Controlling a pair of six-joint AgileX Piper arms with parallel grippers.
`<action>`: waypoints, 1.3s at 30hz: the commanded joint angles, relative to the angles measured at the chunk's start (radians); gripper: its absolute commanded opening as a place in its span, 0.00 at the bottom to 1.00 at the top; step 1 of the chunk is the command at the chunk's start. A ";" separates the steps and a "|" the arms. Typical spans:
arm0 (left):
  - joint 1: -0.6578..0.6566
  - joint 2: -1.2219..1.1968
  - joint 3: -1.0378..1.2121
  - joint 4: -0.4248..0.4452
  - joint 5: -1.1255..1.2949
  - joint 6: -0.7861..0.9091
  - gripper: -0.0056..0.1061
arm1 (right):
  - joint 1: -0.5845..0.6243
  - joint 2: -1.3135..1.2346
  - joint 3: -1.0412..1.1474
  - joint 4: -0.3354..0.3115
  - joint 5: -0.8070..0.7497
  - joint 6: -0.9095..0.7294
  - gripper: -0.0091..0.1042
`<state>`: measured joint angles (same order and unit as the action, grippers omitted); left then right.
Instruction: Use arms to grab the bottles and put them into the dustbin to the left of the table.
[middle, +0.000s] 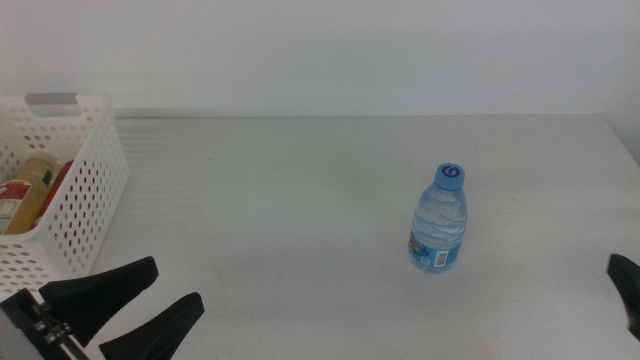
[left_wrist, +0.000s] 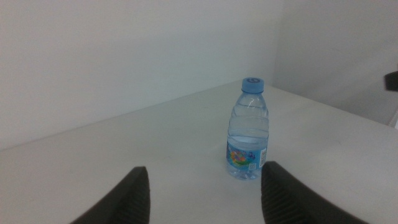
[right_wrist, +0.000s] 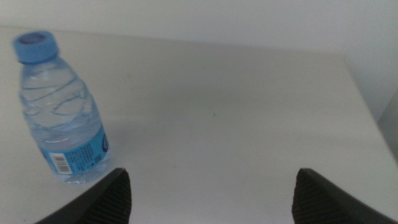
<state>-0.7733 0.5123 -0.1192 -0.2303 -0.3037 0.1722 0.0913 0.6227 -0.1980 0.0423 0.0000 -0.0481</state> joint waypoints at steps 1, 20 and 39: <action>-0.002 0.005 -0.028 -0.001 -0.082 -0.015 0.54 | -0.003 0.090 -0.038 -0.053 -0.161 0.074 0.68; -0.002 0.005 -0.028 -0.001 -0.083 -0.015 0.54 | 0.015 0.825 -0.016 -0.599 -1.296 0.268 0.68; -0.002 0.005 -0.028 -0.001 -0.083 -0.015 0.54 | 0.015 1.123 -0.315 -0.751 -1.322 0.307 0.69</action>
<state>-0.7733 0.5123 -0.1192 -0.2303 -0.3057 0.1722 0.1062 1.7571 -0.4657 -0.6951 -1.1412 0.2466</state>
